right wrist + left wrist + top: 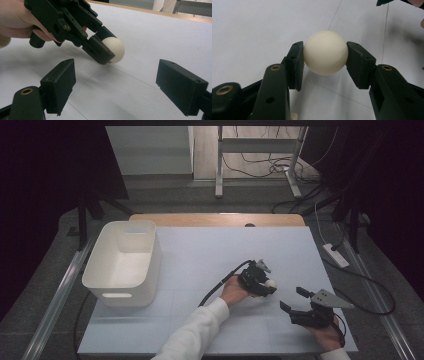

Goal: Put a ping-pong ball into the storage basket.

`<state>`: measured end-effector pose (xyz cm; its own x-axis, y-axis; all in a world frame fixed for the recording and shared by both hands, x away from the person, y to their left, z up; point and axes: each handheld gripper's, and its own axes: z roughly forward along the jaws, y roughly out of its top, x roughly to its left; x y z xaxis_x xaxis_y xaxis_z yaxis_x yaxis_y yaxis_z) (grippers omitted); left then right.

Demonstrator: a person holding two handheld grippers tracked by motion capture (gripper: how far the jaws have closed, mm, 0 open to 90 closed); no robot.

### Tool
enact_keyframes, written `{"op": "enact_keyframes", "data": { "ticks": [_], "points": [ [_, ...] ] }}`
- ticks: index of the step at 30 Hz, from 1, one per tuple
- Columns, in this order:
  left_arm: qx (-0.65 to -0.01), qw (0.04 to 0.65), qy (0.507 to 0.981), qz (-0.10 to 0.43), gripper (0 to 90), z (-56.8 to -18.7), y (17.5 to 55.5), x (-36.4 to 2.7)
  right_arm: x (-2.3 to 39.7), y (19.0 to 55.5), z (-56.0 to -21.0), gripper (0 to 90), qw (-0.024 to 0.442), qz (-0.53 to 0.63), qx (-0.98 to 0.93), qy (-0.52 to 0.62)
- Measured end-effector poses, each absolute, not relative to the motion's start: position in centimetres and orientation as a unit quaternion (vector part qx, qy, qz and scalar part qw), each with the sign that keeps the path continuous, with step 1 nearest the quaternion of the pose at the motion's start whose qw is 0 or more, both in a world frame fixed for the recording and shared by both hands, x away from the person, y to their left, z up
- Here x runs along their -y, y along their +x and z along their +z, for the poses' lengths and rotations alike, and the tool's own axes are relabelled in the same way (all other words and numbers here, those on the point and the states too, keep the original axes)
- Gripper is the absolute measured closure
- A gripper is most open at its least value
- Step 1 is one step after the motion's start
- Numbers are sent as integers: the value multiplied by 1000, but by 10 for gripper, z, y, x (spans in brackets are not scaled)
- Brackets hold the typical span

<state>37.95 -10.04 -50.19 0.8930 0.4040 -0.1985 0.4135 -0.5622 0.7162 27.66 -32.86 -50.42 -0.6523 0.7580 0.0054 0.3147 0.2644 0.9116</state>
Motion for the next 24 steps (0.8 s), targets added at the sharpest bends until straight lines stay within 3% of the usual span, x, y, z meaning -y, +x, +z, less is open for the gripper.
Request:
{"op": "enact_keyframes", "data": {
  "ticks": [24],
  "points": [
    [-245, 426, 871, 15, 509, -485, 369, 70, 328, 277, -505, 162, 225, 492, -765, 350]
  ]
}}
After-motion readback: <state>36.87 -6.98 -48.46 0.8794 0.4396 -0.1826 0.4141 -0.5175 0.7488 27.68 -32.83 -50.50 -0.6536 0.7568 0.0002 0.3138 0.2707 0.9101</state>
